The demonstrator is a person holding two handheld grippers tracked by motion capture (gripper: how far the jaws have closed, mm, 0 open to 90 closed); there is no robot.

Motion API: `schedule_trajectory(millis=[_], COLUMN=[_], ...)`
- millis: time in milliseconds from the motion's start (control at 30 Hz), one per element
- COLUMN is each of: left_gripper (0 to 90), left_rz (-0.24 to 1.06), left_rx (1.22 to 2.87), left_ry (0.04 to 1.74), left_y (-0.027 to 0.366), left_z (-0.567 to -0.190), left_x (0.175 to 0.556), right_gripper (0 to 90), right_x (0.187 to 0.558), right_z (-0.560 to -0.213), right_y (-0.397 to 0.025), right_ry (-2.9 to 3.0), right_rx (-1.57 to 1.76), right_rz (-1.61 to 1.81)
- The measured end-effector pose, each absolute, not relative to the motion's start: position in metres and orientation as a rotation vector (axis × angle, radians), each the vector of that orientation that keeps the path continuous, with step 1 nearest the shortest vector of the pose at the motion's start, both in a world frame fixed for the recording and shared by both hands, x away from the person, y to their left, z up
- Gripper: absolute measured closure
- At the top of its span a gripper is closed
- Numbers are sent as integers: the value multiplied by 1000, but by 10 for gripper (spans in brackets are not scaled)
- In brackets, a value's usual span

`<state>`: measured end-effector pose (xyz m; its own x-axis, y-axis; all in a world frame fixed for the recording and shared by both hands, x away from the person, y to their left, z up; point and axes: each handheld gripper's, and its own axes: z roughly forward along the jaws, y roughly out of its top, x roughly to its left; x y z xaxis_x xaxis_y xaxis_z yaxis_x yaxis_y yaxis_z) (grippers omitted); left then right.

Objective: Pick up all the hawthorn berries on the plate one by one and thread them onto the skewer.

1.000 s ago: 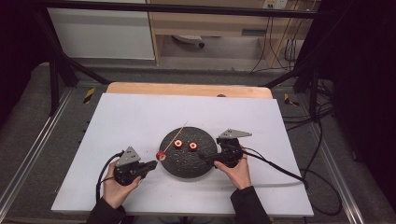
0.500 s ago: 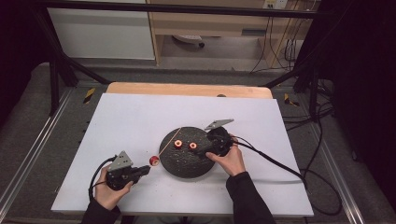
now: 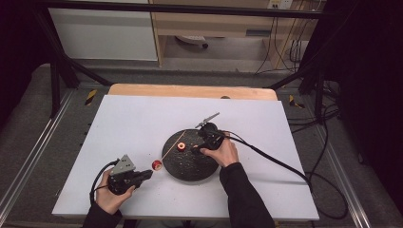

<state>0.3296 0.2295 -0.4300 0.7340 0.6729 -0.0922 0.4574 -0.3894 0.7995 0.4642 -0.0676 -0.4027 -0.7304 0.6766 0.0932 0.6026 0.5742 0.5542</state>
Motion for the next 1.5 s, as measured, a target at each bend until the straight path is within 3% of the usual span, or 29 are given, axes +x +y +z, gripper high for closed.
schedule_trajectory(millis=[333, 767, 1500], left_gripper=[886, 886, 886], left_rz=[307, 308, 310], left_rx=[2055, 2063, 2068], left_ry=[855, 854, 850], left_y=[230, 228, 227], left_z=[-430, -431, -431], left_x=[329, 329, 328], right_gripper=[479, 616, 629], right_x=[475, 481, 477], right_z=[-409, -412, -404], right_y=[-59, -59, -62], right_ry=[2718, 2743, 2741], right_rx=[1154, 1214, 1258], right_rz=[777, 766, 764])
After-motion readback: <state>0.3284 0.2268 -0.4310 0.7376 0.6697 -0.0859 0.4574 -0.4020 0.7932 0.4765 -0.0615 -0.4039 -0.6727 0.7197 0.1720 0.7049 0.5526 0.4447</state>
